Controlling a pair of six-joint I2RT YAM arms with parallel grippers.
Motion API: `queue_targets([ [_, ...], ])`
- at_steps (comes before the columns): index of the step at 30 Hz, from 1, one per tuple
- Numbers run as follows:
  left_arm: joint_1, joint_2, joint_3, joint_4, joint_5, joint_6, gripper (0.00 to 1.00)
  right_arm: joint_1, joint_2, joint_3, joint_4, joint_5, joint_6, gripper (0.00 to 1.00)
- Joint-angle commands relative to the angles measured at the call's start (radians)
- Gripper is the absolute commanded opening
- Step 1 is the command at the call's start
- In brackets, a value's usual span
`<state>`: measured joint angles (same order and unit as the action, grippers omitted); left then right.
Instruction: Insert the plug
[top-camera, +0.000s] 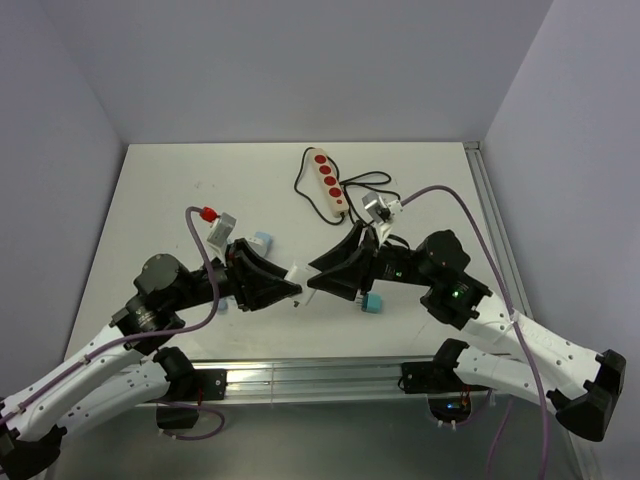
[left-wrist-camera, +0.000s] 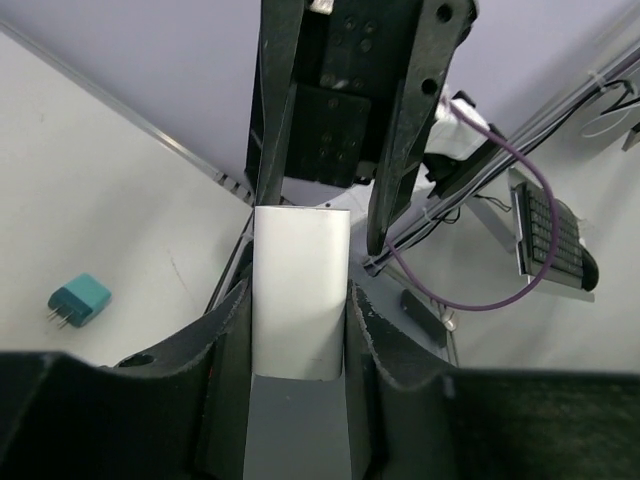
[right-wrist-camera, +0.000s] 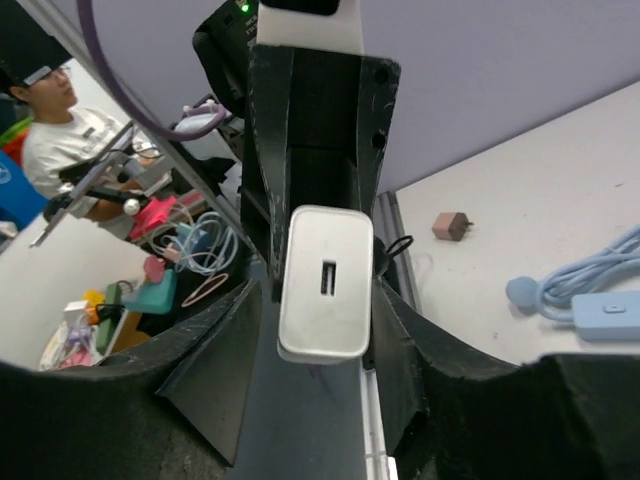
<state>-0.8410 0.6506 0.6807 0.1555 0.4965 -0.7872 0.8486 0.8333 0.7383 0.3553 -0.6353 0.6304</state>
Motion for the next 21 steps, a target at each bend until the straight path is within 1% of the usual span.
queue_targets([
  [1, 0.003, -0.002, 0.059, -0.099, -0.010, 0.088, 0.00, 0.004, 0.001, 0.110, -0.154, -0.006, -0.090, 0.55],
  [6, 0.005, 0.004, 0.059, -0.117, 0.010, 0.112, 0.00, 0.003, 0.091, 0.205, -0.265, -0.093, -0.130, 0.56],
  [9, 0.005, -0.005, 0.051, -0.105, 0.010, 0.105, 0.00, 0.003, 0.127, 0.213, -0.257, -0.151, -0.120, 0.56],
  [11, 0.005, -0.011, 0.052, -0.114, 0.007, 0.105, 0.00, 0.004, 0.139, 0.213, -0.234, -0.168, -0.110, 0.53],
  [12, 0.006, -0.012, 0.052, -0.117, 0.004, 0.108, 0.00, 0.003, 0.151, 0.222, -0.239, -0.179, -0.116, 0.50],
  [14, 0.006, -0.023, 0.051, -0.122, 0.004, 0.108, 0.00, 0.003, 0.162, 0.223, -0.251, -0.193, -0.120, 0.46],
  [15, 0.005, -0.026, 0.051, -0.123, 0.004, 0.108, 0.01, 0.003, 0.171, 0.223, -0.248, -0.202, -0.117, 0.42],
  [17, 0.006, -0.032, 0.051, -0.126, 0.002, 0.109, 0.00, 0.004, 0.171, 0.214, -0.225, -0.219, -0.109, 0.40],
  [21, 0.008, -0.035, 0.051, -0.129, 0.002, 0.112, 0.00, 0.003, 0.176, 0.202, -0.207, -0.239, -0.100, 0.41],
])
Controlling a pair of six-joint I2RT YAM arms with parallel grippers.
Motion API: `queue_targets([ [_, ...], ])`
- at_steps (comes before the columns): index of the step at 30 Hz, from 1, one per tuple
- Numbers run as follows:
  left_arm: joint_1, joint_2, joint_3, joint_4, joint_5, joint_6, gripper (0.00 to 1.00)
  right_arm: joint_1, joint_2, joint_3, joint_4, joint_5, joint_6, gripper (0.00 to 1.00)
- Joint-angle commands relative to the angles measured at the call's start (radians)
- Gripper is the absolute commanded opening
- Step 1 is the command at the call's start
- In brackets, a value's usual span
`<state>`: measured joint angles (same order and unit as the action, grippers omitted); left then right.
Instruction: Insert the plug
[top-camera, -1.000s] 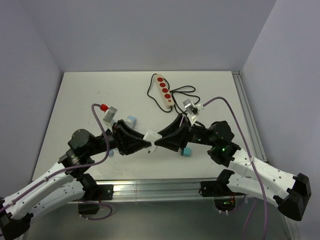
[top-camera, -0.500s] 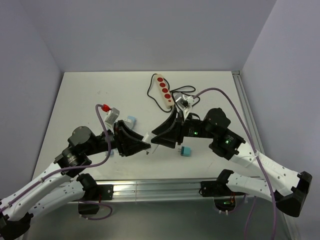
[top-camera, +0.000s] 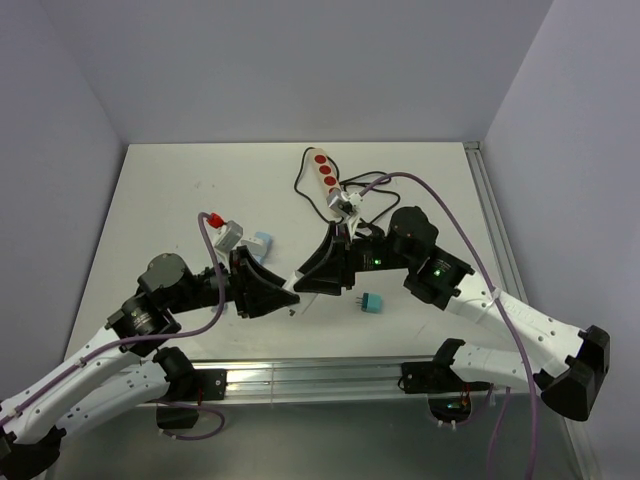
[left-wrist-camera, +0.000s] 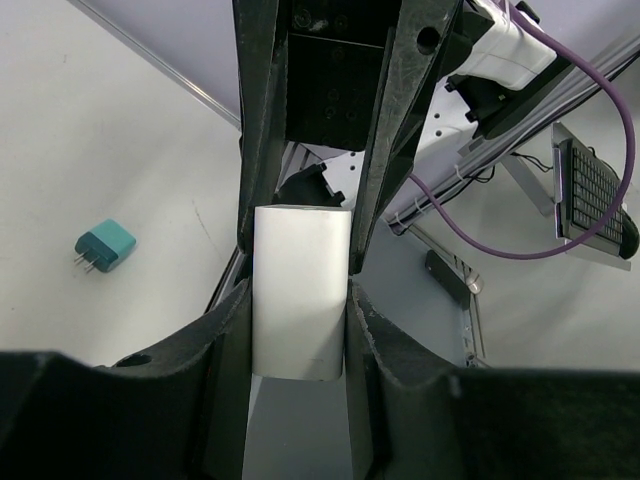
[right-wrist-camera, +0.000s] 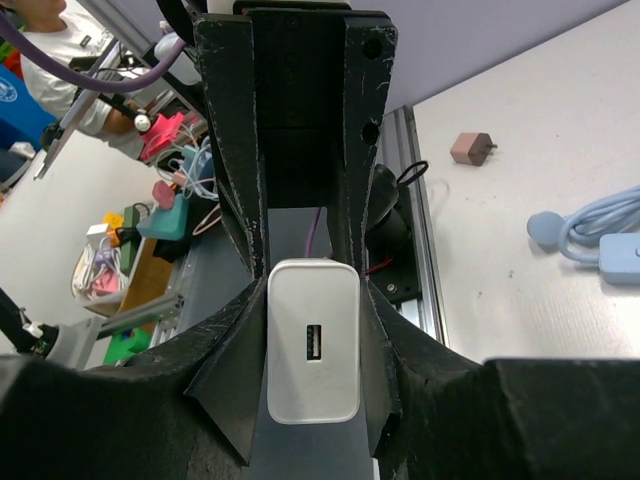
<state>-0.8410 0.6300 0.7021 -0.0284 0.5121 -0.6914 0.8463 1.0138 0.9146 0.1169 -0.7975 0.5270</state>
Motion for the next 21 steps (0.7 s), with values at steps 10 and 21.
queue_targets([
  [10, 0.011, -0.036, 0.002, 0.104, -0.017, -0.016, 0.01, 0.007, 0.020, -0.016, 0.200, -0.112, 0.099, 0.00],
  [21, 0.013, -0.168, 0.080, -0.408, -0.671, -0.094, 0.90, 0.008, -0.011, 0.020, -0.028, 0.431, -0.125, 0.00],
])
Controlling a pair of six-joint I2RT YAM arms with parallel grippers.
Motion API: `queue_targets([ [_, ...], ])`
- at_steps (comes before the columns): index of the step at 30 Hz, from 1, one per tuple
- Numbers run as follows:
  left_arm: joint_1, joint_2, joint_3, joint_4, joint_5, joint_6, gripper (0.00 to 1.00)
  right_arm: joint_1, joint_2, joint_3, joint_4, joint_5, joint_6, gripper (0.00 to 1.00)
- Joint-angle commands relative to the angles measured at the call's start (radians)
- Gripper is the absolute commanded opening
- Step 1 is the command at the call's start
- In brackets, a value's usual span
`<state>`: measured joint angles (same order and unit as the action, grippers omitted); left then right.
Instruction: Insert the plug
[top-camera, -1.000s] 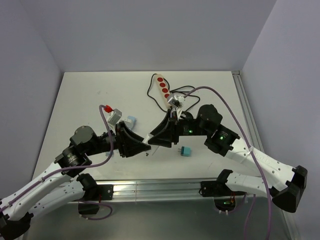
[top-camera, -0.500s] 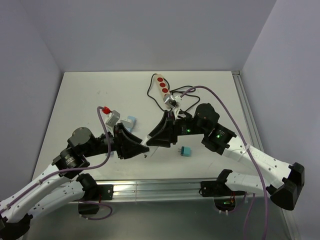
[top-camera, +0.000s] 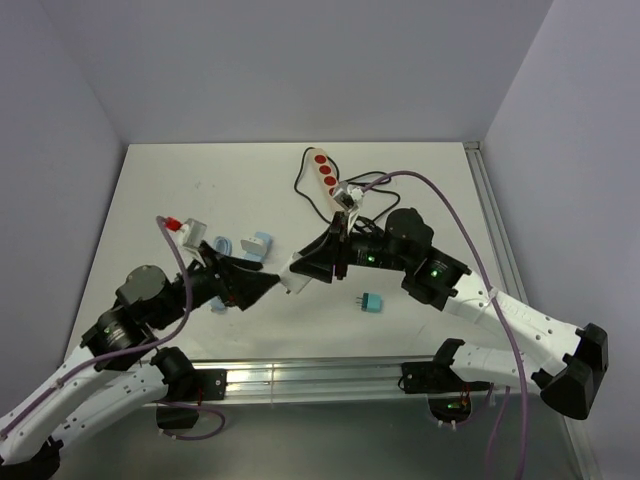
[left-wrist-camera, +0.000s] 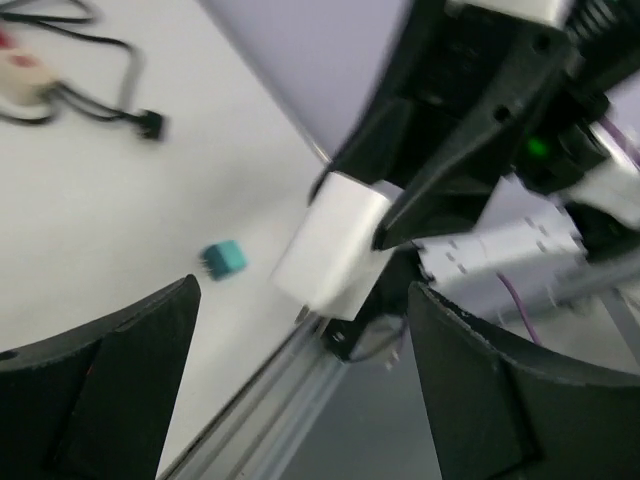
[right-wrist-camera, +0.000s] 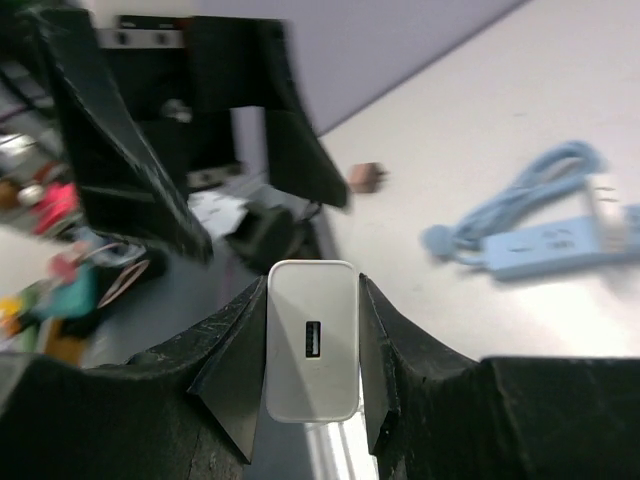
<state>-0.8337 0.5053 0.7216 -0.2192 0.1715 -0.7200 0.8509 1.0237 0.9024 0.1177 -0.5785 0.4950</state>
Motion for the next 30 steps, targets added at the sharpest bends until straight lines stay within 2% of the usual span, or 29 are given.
queue_targets([
  [1, 0.005, -0.062, 0.073, -0.280, -0.525, -0.102, 0.91, 0.005, -0.013, 0.027, -0.014, 0.233, -0.110, 0.00],
  [3, 0.005, -0.071, 0.076, -0.438, -0.675, -0.235, 0.91, 0.007, 0.030, 0.029, 0.005, 0.290, -0.159, 0.00],
  [5, 0.005, -0.057, 0.078, -0.509, -0.784, -0.322, 0.91, 0.014, 0.096, 0.039, 0.020, 0.314, -0.203, 0.00],
  [10, 0.005, 0.044, 0.108, -0.721, -0.898, -0.475, 0.92, 0.098, 0.254, 0.121, 0.053, 0.394, -0.323, 0.00],
  [14, 0.005, 0.072, 0.130, -0.813, -0.945, -0.567, 0.96, 0.145, 0.439, 0.213, 0.050, 0.404, -0.400, 0.00],
  [20, 0.004, -0.057, 0.104, -0.767, -0.942, -0.560, 0.84, 0.163, 0.681, 0.395, -0.010, 0.399, -0.482, 0.00],
  [23, 0.005, -0.116, 0.088, -0.767, -0.938, -0.556, 0.83, 0.172, 0.788, 0.521, -0.078, 0.433, -0.545, 0.00],
  [30, 0.005, -0.174, 0.073, -0.718, -0.917, -0.515, 0.82, 0.169, 0.897, 0.550, -0.064, 0.439, -0.638, 0.00],
])
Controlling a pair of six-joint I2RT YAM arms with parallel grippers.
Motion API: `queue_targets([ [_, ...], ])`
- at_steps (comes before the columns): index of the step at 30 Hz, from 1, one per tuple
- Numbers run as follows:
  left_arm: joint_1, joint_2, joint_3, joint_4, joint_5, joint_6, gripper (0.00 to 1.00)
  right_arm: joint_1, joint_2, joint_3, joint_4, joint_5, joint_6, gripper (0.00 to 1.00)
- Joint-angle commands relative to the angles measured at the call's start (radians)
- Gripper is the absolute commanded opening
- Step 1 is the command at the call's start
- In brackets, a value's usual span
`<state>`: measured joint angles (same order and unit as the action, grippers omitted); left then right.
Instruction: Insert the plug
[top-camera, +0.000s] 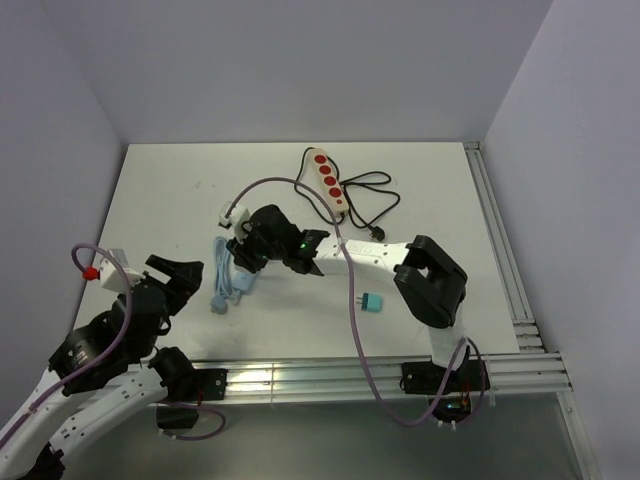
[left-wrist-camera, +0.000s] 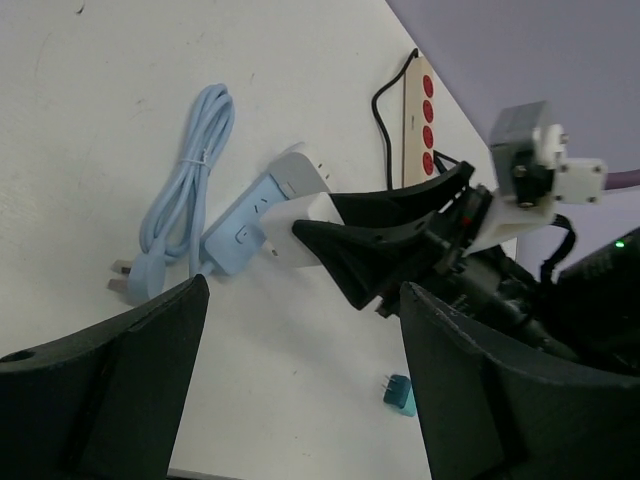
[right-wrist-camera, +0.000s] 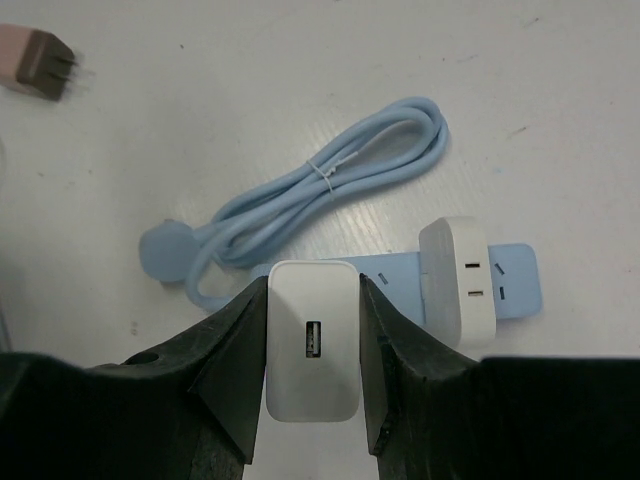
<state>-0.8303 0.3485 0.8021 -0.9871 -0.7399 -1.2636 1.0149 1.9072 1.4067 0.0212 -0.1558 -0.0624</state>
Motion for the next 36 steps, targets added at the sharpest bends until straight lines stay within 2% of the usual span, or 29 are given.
queue_targets([
  [1, 0.002, -0.019, -0.012, 0.056, -0.004, 0.023, 0.82, 0.004, 0.029, 0.046, 0.036, 0.019, -0.102, 0.00],
  [13, 0.002, 0.027, -0.093, 0.097, 0.022, -0.046, 0.82, -0.012, 0.070, 0.043, 0.117, -0.010, -0.194, 0.00],
  [26, 0.002, 0.026, -0.087, 0.087, 0.010, -0.036, 0.82, -0.024, 0.157, 0.166, 0.039, 0.025, -0.251, 0.00],
  [36, 0.002, 0.010, -0.090, 0.084, 0.005, -0.031, 0.83, -0.036, 0.159, 0.130, 0.026, 0.022, -0.257, 0.00],
])
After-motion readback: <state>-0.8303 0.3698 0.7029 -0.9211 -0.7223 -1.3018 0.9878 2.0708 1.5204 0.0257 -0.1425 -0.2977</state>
